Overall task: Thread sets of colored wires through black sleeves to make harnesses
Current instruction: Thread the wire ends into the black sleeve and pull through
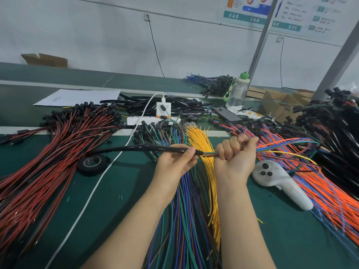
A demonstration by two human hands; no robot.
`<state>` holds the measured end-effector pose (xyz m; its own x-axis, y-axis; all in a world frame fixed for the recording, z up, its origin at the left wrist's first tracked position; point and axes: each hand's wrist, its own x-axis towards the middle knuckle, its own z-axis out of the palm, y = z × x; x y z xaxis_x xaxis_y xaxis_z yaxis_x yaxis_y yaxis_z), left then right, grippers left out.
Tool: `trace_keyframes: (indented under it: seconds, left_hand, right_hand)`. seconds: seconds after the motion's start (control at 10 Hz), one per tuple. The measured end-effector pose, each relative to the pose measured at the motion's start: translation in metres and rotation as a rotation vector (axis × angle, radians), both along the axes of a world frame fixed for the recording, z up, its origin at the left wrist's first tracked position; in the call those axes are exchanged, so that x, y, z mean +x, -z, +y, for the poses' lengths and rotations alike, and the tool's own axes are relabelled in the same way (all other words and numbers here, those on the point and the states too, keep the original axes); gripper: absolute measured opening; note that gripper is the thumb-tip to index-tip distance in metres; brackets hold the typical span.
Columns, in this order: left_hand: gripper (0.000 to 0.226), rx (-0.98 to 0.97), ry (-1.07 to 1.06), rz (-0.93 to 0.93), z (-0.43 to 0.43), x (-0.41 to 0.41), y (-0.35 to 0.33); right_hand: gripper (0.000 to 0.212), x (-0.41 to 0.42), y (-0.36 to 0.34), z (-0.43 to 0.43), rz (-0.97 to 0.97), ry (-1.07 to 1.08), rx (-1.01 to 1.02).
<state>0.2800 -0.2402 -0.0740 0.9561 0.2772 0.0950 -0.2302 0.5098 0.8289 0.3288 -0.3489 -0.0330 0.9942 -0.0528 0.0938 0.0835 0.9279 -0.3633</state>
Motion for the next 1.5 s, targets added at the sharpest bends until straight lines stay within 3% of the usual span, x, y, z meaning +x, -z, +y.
trace_keyframes:
  seconds: [0.8, 1.2, 1.3, 1.5]
  left_hand:
    - [0.023, -0.102, 0.321, 0.117, 0.003, -0.007, -0.009]
    - [0.010, -0.149, 0.134, 0.028, -0.008, -0.006, -0.010]
    - [0.021, -0.164, 0.150, 0.039, -0.008, -0.006, -0.009]
    - [0.015, -0.138, 0.272, 0.068, -0.001, -0.007, -0.009]
  right_hand:
    - [0.047, 0.002, -0.001, -0.008, -0.017, -0.084, 0.060]
    - [0.048, -0.001, 0.000, -0.001, 0.022, -0.042, 0.110]
    - [0.048, -0.001, 0.000, -0.002, 0.028, -0.037, 0.109]
    - [0.048, 0.002, 0.000, -0.008, 0.025, -0.030, 0.096]
